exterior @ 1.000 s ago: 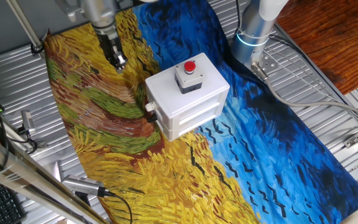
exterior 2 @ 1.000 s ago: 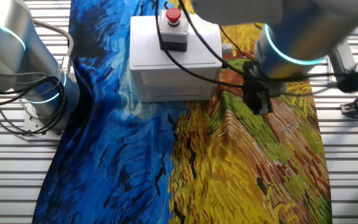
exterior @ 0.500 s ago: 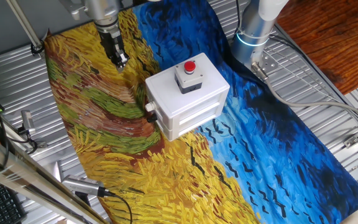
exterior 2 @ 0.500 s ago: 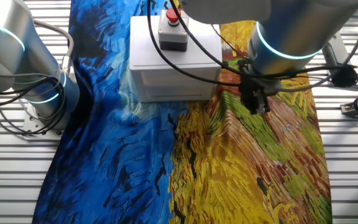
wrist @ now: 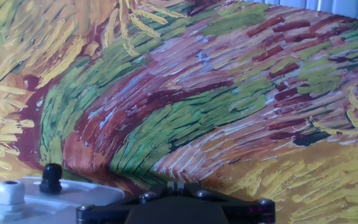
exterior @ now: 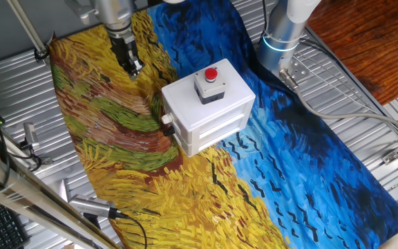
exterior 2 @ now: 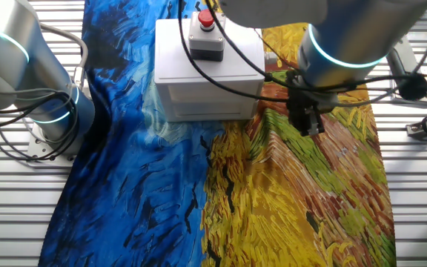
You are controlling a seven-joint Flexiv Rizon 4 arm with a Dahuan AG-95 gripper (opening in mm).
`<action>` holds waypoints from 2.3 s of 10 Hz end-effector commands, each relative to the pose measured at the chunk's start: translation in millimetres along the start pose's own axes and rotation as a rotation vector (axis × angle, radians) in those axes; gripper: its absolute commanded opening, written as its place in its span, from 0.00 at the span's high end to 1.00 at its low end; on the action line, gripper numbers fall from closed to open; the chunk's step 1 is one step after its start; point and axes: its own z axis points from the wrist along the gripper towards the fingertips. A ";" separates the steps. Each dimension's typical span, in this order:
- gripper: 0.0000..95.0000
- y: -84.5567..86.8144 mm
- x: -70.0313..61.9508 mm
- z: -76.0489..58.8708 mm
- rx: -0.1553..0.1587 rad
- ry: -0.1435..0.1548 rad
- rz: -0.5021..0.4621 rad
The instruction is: Take something out of a drawer
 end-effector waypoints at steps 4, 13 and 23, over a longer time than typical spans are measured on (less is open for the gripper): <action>0.80 20.8 -16.4 1.5 0.000 -0.001 0.031; 0.80 129.7 -43.7 -9.0 -0.006 -0.001 0.225; 0.60 142.1 -45.8 -2.9 -0.014 0.003 0.137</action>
